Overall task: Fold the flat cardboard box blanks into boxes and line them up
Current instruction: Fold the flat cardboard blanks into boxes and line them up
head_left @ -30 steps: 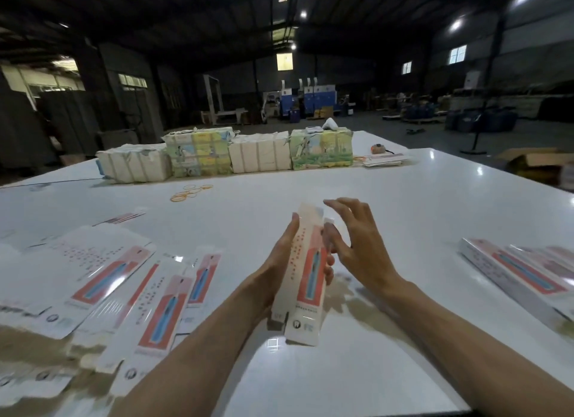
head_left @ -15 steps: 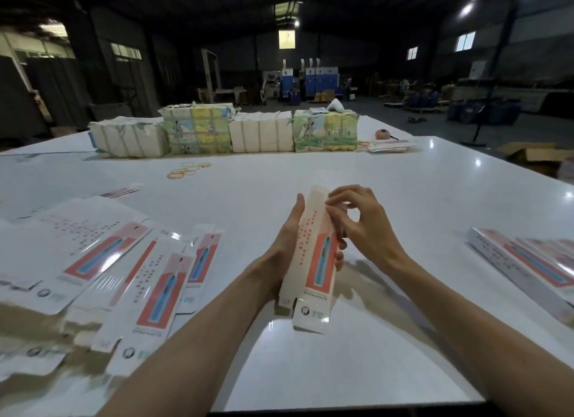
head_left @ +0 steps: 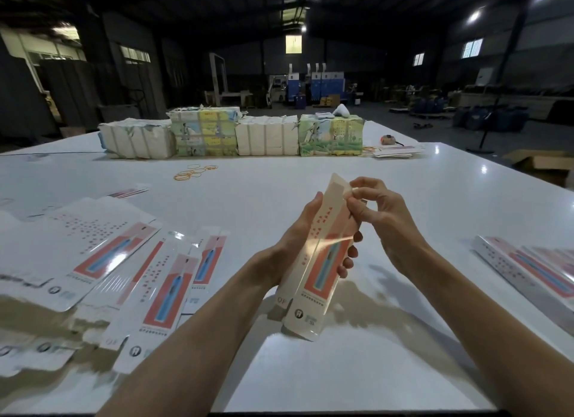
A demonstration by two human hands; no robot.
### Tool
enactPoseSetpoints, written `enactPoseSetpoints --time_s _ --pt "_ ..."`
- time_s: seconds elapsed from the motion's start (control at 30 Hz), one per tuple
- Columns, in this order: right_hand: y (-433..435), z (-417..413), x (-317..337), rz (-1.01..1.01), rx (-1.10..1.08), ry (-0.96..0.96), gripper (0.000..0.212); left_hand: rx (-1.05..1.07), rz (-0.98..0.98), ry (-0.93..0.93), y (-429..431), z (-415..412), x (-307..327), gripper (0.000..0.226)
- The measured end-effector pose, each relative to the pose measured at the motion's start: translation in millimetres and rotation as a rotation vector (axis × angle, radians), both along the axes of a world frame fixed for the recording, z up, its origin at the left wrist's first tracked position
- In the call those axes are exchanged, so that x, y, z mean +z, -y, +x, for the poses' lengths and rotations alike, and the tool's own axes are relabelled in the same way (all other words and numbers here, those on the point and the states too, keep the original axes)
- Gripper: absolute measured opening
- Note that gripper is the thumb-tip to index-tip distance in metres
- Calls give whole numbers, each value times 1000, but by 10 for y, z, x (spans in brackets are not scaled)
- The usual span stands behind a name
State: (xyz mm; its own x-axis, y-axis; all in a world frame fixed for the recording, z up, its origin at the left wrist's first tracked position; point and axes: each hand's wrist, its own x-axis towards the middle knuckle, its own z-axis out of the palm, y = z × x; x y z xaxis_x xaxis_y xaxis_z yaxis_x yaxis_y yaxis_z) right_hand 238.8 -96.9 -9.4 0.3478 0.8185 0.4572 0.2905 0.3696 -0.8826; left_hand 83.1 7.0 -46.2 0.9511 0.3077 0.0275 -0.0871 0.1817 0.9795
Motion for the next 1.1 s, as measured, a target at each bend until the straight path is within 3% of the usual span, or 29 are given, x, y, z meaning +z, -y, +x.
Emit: enactPoseSetpoints --time_s 0.43,0.67,0.87,1.0,1.1 --pt "64 -23 38 34 119 -80 23 29 139 26 31 -13 106 82" --pt "50 13 67 -50 -90 365 13 73 63 -48 -47 -56 37 93" --pt "59 17 52 26 9 161 19 34 135 -16 54 -56 122 81" --pt "57 25 68 80 162 -62 15 176 162 -94 127 -22 191 74" --pt "0 10 25 85 143 -91 16 213 89 -96 157 32 162 75"
